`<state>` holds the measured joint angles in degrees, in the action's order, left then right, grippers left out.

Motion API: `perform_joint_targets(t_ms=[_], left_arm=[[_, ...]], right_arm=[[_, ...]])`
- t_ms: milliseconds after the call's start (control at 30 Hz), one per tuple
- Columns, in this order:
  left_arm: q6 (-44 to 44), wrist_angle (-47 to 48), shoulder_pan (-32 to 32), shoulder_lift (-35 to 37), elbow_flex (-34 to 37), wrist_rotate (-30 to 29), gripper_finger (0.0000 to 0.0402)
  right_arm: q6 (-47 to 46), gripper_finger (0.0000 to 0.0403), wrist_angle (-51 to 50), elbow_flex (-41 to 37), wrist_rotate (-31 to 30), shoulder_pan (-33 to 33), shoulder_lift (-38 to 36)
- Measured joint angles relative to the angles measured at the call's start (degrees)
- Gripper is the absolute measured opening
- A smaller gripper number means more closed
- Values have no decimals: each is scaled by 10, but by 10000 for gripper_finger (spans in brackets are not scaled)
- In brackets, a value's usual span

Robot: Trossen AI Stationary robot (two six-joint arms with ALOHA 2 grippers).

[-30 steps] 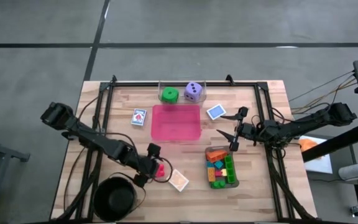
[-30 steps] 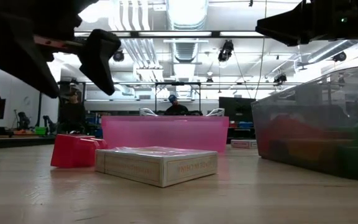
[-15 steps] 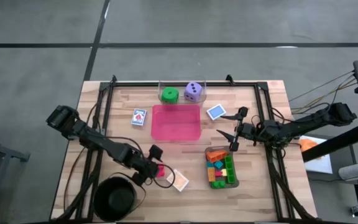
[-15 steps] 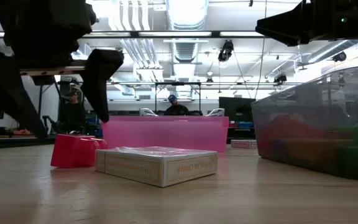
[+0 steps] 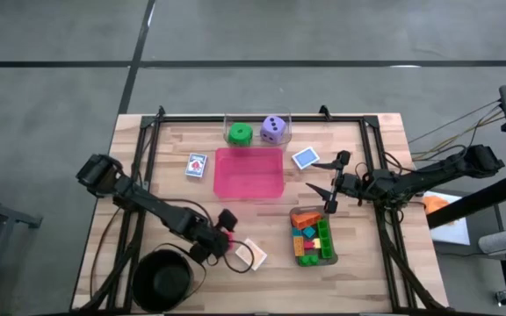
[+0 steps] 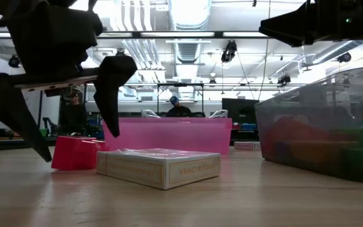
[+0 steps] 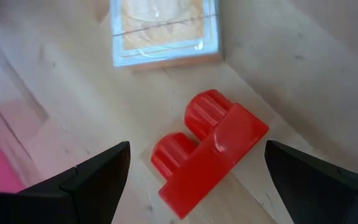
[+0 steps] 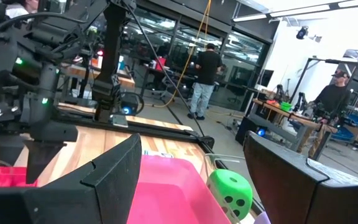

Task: Pick & Place Toys
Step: Put the big red game piece into the black bin

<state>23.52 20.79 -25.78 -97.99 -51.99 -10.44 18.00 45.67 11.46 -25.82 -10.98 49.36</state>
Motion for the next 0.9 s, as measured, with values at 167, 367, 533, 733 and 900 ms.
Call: perform_joint_targets(t_ms=[167, 367, 533, 733, 900], left_arm=[[21, 18, 0, -26, -16, 10, 372], [22, 28, 0, -38, -21, 12, 370], [20, 32, 0, -35, -22, 13, 336], [20, 48, 0, -36, -28, 16, 250], [22, 65, 1, -37, -34, 5, 173]], right_arm=[[0, 282, -4, 0, 0, 0, 0], [0, 282, -4, 0, 0, 0, 0], [0, 282, -4, 0, 0, 0, 0], [0, 282, -4, 0, 0, 0, 0], [0, 282, -4, 0, 0, 0, 0]])
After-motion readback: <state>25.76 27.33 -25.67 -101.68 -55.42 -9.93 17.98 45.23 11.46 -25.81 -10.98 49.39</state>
